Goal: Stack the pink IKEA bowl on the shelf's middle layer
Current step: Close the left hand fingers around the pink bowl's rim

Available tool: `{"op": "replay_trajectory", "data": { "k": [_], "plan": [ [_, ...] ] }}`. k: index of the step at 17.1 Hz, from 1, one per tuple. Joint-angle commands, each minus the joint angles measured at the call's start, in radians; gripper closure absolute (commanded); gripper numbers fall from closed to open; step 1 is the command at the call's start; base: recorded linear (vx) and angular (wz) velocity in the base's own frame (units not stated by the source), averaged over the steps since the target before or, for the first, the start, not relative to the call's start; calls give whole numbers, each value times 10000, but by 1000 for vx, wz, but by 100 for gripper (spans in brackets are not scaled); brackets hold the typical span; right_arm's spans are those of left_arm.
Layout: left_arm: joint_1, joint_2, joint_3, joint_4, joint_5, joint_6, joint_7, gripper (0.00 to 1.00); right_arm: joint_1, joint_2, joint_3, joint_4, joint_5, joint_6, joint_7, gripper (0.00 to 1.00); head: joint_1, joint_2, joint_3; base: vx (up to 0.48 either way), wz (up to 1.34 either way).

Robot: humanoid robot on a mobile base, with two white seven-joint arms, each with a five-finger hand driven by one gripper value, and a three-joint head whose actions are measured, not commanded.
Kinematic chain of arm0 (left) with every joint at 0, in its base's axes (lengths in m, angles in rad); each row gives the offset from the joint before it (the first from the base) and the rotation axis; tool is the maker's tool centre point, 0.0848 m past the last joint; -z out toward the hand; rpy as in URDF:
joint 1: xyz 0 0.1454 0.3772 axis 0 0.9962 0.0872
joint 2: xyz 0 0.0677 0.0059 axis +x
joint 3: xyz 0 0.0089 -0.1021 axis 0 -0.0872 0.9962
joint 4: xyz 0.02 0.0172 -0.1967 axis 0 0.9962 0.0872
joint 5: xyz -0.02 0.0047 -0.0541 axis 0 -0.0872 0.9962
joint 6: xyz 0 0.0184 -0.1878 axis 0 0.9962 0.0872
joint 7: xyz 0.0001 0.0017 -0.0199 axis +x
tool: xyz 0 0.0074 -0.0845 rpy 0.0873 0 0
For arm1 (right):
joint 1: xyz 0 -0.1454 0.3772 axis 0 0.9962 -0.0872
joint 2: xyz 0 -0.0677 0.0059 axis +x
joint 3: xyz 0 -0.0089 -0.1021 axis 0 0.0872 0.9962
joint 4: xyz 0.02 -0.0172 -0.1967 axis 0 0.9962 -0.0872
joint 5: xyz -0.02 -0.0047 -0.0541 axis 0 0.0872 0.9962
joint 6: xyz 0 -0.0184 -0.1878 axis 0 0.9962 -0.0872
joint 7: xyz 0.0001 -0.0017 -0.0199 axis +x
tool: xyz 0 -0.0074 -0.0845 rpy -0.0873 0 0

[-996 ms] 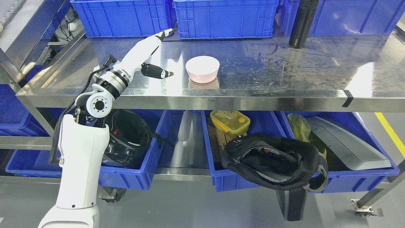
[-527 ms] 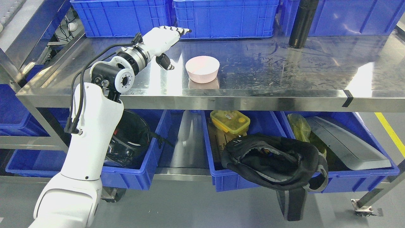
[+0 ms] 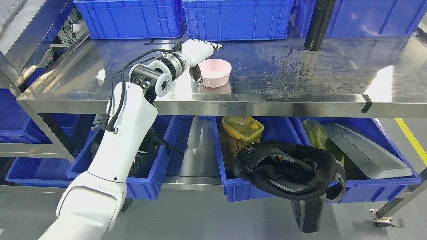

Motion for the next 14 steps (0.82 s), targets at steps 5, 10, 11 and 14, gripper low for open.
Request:
{"op": "replay_trajectory", "data": {
  "k": [5, 10, 11, 14],
  "plan": [
    [-209, -732, -435, 1637, -147, 606, 77, 6, 154, -175, 0, -175, -1, -5, 2, 0, 0, 0, 0, 0, 0],
    [-209, -747, -68, 1913, -331, 716, 92, 7, 154, -175, 0, -175, -1, -5, 2, 0, 0, 0, 0, 0, 0],
    [-209, -747, -52, 1959, -316, 700, 107, 3, 154, -175, 0, -175, -1, -5, 2, 0, 0, 0, 0, 0, 0],
    [-148, -762, -97, 1960, -285, 669, 108, 0, 154, -175, 0, -175, -1, -5, 2, 0, 0, 0, 0, 0, 0]
  ]
}}
